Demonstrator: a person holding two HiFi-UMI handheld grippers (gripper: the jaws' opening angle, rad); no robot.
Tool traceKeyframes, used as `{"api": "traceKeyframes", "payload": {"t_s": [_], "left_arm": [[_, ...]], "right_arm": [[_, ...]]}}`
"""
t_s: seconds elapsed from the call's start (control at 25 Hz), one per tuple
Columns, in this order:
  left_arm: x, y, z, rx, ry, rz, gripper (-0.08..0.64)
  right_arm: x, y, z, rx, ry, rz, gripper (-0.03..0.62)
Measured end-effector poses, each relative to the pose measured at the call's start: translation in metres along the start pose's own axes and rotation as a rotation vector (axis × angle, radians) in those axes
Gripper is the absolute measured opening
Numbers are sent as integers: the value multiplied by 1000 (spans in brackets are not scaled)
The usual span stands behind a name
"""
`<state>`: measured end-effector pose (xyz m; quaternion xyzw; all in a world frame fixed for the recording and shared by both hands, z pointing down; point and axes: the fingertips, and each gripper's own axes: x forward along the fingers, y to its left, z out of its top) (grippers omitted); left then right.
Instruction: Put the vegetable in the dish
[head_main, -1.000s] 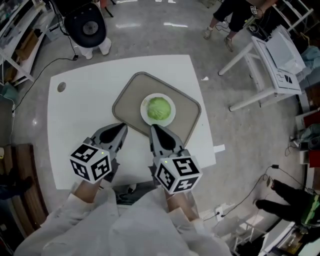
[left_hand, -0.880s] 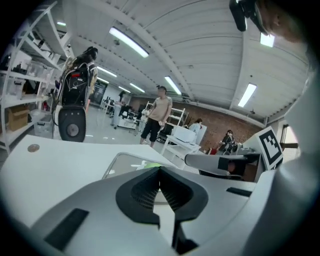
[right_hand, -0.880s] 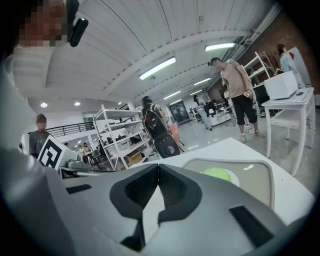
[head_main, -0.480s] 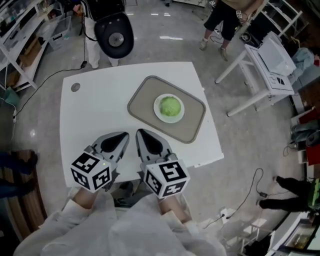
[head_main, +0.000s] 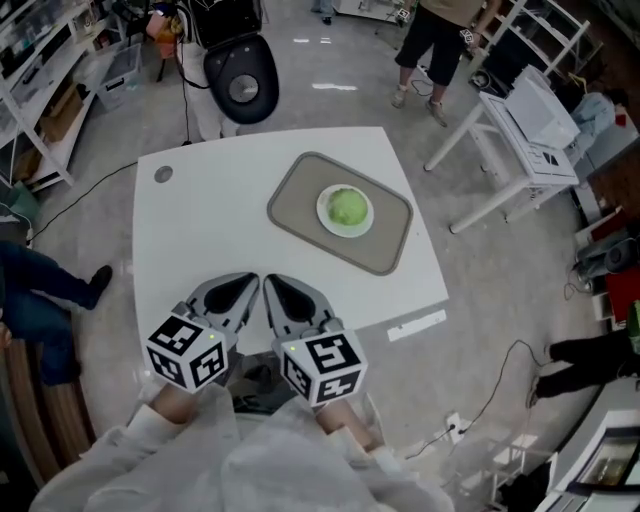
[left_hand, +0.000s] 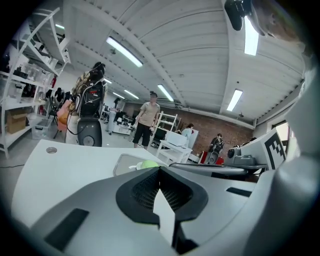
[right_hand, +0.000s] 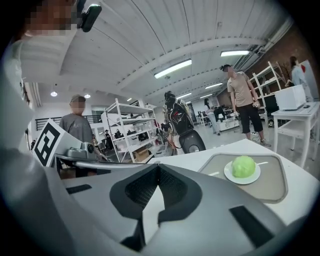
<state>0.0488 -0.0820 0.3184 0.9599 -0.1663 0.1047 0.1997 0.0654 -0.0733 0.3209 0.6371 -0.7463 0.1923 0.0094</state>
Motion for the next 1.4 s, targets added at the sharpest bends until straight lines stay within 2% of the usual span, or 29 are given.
{"api": "traceKeyframes", "payload": {"t_s": [0.44, 1.4], "left_arm": [[6, -4, 6, -2, -38, 48, 8], [-2, -5, 2, -25, -50, 114, 8]], "right_arm": [[-1, -6, 6, -75, 38, 54, 12], [-6, -3, 0, -97, 70, 87, 12]]}}
